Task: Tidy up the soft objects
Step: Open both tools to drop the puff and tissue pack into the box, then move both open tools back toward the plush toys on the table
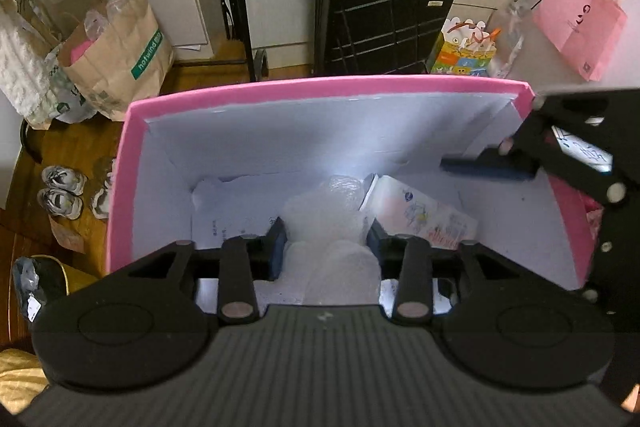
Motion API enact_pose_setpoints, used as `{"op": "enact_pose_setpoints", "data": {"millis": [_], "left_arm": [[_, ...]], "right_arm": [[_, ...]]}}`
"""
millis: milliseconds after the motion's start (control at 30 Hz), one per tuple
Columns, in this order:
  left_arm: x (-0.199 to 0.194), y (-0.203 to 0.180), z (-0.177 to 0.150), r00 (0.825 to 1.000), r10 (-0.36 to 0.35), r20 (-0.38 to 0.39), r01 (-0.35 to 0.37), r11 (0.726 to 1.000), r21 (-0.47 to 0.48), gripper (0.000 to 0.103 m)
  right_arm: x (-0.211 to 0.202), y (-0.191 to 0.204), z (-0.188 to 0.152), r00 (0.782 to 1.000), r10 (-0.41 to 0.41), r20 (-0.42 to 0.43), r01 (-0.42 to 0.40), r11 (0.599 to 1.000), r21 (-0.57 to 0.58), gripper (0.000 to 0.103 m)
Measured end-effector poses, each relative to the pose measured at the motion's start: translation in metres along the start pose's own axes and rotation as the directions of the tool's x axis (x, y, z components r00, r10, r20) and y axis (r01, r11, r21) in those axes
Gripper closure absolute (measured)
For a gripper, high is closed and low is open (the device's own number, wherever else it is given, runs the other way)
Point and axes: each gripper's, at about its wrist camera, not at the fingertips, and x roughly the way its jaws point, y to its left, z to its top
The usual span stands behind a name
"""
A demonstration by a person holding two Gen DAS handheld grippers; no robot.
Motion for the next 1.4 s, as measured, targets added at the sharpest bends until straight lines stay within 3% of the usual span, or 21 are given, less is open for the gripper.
{"op": "enact_pose_setpoints", "data": {"millis": [133,233,367,600,867,1100,1233,1400], "left_arm": [[-0.009,-0.005,-0.005,0.997,0.017,0.071,-0.021,0.999,0.049,0.052],[-0.021,-0.007,-0.010,0.996,-0.008,0.088,0.001,0.997,0.080,0.050],[-0.038,-0.008,-0.015,0.994,-0.012,0.112,0.000,0.994,0.107,0.049],[-0.080,-0.013,-0.034,0.990,0.001,0.142,-0.021,0.990,0.141,0.045],[-0.141,-0.032,-0.060,0.986,-0.007,0.168,-0.024,0.983,0.180,0.044],[-0.195,-0.059,-0.093,0.974,-0.003,0.227,-0.054,0.968,0.247,0.033],[-0.221,-0.070,-0.110,0.963,-0.029,0.269,-0.046,0.962,0.271,0.027],[-0.240,-0.086,-0.132,0.959,-0.049,0.280,-0.041,0.951,0.306,0.022]], "right_arm": [[-0.025,-0.004,-0.010,0.998,0.013,0.067,-0.018,0.998,0.066,0.044],[-0.048,-0.007,-0.024,0.991,0.046,0.124,-0.063,0.988,0.142,0.044],[-0.074,-0.011,-0.042,0.973,0.111,0.204,-0.164,0.952,0.260,0.043],[-0.110,-0.010,-0.070,0.942,0.212,0.260,-0.297,0.888,0.351,0.043],[-0.154,-0.009,-0.097,0.916,0.227,0.332,-0.353,0.850,0.392,0.043],[-0.189,0.005,-0.100,0.900,0.251,0.355,-0.382,0.847,0.370,0.043],[-0.213,0.016,-0.113,0.904,0.223,0.364,-0.354,0.868,0.347,0.040],[-0.235,0.023,-0.140,0.913,0.201,0.354,-0.335,0.866,0.372,0.039]]}}
